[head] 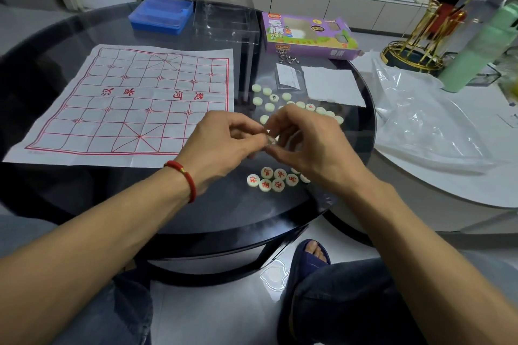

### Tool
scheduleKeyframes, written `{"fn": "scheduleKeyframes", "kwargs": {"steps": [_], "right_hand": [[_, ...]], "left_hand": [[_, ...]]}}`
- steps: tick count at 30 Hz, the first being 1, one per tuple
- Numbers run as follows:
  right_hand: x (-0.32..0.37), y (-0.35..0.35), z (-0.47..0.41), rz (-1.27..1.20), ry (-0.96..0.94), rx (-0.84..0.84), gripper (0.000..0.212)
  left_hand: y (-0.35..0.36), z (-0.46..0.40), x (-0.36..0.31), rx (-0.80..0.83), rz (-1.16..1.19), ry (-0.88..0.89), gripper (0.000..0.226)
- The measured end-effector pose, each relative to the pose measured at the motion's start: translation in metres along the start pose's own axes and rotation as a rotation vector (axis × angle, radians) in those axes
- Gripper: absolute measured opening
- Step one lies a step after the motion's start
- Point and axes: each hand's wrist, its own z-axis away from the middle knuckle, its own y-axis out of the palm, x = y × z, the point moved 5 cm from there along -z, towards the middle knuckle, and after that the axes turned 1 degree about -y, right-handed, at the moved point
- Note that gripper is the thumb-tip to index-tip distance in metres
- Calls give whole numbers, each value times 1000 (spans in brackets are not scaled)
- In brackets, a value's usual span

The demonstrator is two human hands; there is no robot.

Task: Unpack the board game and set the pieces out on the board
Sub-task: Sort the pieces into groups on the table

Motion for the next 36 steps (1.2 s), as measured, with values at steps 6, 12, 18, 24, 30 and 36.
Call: {"fn": "scheduleKeyframes", "kwargs": {"steps": [6, 12, 18, 24, 30, 36], "right_hand": [[-32, -10, -12, 106, 173, -95, 17], [-103, -23, -10, 332, 474, -146, 22], [-105, -6, -22, 376, 406, -47, 37], [-107, -11, -23, 458, 392, -68, 12], [-97, -20, -12, 426, 371, -27, 12], [-81, -38, 25, 433, 366, 148, 9]], "left_hand": [[-18, -22, 7, -179, -221, 71, 4], [-10, -40, 8, -190, -451, 152, 12], [-3, -44, 10, -173, -562, 227, 14], [-3, -44, 9, -169, -578, 256, 15], [-7, -26, -1, -197, -574, 367, 16], [2, -8, -2, -148, -586, 437, 17]]}}
